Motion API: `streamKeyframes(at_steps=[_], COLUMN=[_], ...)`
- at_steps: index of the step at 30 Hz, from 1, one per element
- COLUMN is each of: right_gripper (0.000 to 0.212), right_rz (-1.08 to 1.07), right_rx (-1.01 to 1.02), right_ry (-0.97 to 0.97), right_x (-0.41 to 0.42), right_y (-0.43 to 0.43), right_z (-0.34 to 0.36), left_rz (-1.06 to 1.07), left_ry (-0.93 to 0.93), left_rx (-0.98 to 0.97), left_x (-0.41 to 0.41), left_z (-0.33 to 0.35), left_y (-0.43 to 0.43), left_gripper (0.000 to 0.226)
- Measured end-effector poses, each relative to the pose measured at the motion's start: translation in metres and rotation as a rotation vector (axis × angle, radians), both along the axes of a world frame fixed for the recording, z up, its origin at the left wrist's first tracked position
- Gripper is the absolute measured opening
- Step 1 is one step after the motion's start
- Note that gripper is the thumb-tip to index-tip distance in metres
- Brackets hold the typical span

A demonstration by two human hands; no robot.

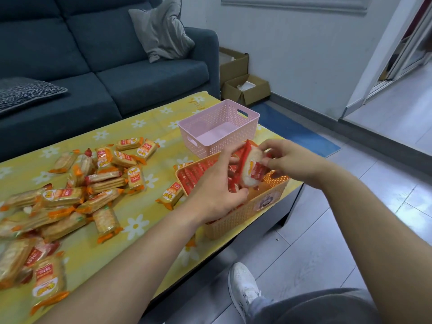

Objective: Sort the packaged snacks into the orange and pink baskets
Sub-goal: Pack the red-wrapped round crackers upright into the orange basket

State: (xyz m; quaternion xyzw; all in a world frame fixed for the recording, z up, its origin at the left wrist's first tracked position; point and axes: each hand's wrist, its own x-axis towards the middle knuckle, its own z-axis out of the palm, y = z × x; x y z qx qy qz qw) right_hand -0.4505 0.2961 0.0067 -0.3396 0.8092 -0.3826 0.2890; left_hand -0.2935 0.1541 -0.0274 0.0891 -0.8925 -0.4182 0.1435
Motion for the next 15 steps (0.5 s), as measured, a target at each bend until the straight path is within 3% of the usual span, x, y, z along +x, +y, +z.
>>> streamKeyframes(at_steps=[4,6,8,10,15], right_gripper=[0.019,0.019,0.015,0.02,0.036], right_rz=[-0.01,-0.051,-0.094,-0.08,0.031], right_rx=[0.054,0.112,0.156,0.197,0.283], right_ry=[0.04,0.144,0.255,0.304,0.282], right_x=[0.005,0.008,0.013,0.018,0.02], right_y=[-0.016,-0.021,-0.025,-0.029,-0.033], right_z=[-0.019,-0.024,-0.025,-0.025,-0.029], left_rz=[0.048,0.075,0.111,0.141,0.234], left_ry=[0.031,-0.002,-0.031,-0.07,-0.207], left_rx=[-0.001,-0.116,-0.291,-0.341,-0.372], left_x=[-0.004,-0.004,-0.004,-0.006,-0.012], left_z=[-0.003,-0.005,-0.007,-0.008,-0.008], left_y=[0.005,0.005,0.006,0.01,0.018], left_gripper=[0.082,0.08,0.063,0.05,0.042])
